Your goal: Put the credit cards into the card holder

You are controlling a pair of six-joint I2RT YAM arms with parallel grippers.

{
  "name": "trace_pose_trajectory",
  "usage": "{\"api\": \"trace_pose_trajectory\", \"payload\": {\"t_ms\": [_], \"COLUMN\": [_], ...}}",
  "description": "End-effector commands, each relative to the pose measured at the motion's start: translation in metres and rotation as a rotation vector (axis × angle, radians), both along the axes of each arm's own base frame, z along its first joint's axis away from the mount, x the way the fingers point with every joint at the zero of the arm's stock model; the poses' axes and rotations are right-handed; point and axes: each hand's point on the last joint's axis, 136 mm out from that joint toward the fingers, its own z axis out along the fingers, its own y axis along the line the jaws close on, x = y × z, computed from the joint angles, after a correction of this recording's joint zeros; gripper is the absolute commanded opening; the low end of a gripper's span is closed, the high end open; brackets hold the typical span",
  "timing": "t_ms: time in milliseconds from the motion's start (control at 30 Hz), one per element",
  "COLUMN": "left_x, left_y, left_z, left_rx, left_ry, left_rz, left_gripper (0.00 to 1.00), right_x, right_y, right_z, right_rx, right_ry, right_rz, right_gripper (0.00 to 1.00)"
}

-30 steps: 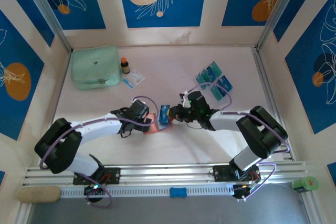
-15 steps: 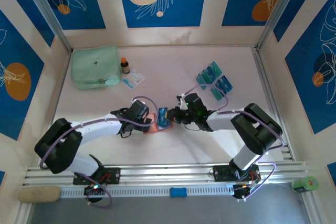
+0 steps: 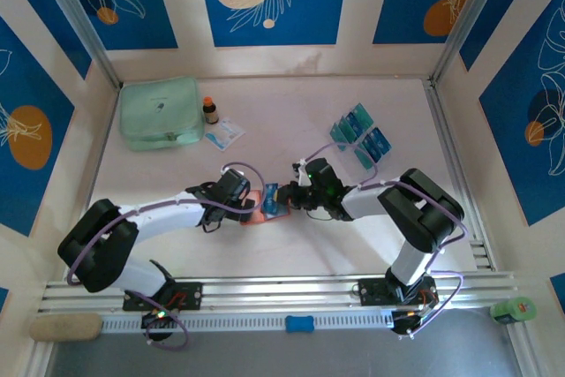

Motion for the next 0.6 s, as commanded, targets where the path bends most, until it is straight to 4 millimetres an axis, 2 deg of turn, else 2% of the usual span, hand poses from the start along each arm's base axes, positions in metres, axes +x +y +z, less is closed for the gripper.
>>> {"api": "trace_pose_trajectory", "payload": {"t_ms": [0,567], "left_x": [0.0,0.001], "left_y": [0.006,0.005], "left_z": [0.001,0.004], "left_rx": [-0.006,-0.016], "left_ry": [-0.009,-0.018], "left_rz": [0.027,0.033], "left_gripper": [1.0,1.0], "right_x": [0.001,-0.01], "right_y": [0.011,0.015], "right_z": [0.005,-0.006], "right_rx": [0.023,0.028], "right_ry": [-0.025,0.027], "right_rz": [0.035,0.093], "right_gripper": [0.0,0.0]}}
